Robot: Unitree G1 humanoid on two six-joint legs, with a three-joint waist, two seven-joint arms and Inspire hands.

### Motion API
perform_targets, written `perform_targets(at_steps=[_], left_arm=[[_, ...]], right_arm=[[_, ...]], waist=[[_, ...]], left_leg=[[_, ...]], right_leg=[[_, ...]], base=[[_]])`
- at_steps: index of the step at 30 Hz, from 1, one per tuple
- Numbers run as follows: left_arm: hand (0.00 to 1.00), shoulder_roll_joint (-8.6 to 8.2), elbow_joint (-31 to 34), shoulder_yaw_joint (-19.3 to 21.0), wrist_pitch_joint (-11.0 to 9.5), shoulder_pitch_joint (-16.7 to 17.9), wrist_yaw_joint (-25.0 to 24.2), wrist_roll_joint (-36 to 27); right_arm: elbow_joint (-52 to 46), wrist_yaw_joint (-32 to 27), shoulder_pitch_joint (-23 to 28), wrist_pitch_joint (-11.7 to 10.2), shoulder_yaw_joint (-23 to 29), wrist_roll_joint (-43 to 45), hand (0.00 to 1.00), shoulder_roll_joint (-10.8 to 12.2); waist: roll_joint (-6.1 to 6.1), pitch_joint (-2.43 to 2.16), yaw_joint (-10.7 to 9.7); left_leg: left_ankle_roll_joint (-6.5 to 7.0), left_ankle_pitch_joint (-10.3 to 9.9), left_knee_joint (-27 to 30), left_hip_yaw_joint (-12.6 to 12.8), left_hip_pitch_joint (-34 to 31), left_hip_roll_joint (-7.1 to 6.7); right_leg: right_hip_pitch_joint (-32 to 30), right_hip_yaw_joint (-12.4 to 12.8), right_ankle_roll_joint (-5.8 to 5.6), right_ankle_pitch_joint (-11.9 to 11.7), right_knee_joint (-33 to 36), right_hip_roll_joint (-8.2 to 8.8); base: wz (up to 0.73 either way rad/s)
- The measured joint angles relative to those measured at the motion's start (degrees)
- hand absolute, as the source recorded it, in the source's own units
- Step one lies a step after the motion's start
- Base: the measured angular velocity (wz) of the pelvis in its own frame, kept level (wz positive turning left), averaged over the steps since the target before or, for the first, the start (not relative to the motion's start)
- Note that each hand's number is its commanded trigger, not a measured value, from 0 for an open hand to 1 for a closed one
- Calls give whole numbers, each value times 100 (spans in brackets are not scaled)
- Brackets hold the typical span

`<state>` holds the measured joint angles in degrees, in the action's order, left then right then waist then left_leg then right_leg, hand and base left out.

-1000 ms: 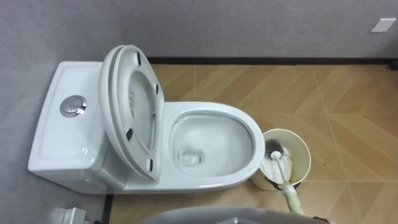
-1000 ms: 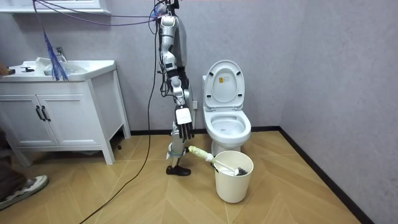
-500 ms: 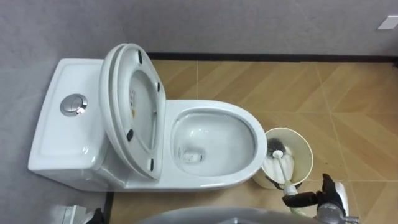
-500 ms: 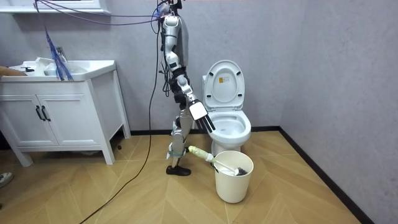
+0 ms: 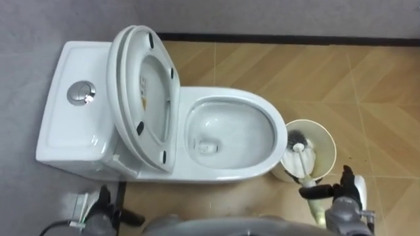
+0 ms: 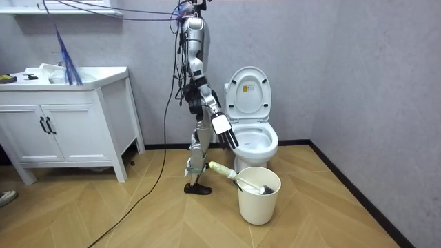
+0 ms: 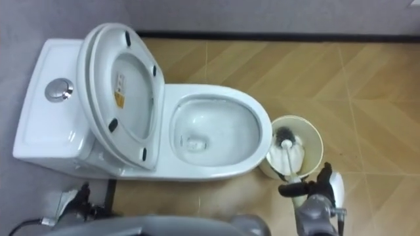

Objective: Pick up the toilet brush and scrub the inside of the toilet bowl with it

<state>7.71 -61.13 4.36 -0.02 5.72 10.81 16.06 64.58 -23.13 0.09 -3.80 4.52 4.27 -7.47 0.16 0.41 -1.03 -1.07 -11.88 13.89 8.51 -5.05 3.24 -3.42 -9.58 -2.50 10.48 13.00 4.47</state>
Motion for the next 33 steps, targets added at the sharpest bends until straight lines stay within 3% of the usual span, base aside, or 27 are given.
perform_targets(at_steps=[7,10,15,17,22,27,33], left_arm=[[0,-1,-346,-442,-175,-493,31,-809],[0,-23,-589,-726,-200,-928,25,-1225],[0,-49,-553,-840,-203,-1674,27,-1436],[0,-50,-445,-1000,-202,-1923,33,-1552],[0,-101,-21,-1210,-194,-2050,50,-1693],[0,-149,431,-1422,-188,-2143,80,-2120],[0,-103,735,-1644,-175,-2220,11,-2220]], right_arm=[[738,-46,-608,-51,-173,-535,0,-117],[1165,-63,-1056,-31,-216,-679,0,-143],[1345,-135,-1670,-29,-218,-850,0,-286],[1327,-132,-1831,27,-307,-1041,0,-399],[1305,-134,-2130,224,-326,-1135,0,-687],[1300,-210,-2375,264,-335,-1556,0,-1020],[1269,-300,-2613,325,-359,-1593,0,-1179]], waist=[[92,60,-11],[101,87,-5],[108,235,79],[100,239,148],[83,249,162],[81,249,234],[81,249,276]], left_leg=[[65,40,375,-126,-913,-38],[81,46,768,-244,-1497,-66],[233,-72,1611,-273,-2680,-103],[256,-84,1825,-316,-3088,-137],[309,-51,2298,-317,-3905,-263],[316,-58,2783,-390,-4613,-284],[313,-108,3195,-391,-5200,-245]], right_leg=[[-898,-104,8,16,448,107],[-1436,-171,13,51,858,188],[-2603,-143,48,270,1777,368],[-3045,-133,62,329,2097,453],[-3949,-48,77,480,2786,647],[-4613,-59,130,594,3311,736],[-5211,-20,196,699,3774,772]], base=[[8],[18],[10],[6],[12],[10],[3]])
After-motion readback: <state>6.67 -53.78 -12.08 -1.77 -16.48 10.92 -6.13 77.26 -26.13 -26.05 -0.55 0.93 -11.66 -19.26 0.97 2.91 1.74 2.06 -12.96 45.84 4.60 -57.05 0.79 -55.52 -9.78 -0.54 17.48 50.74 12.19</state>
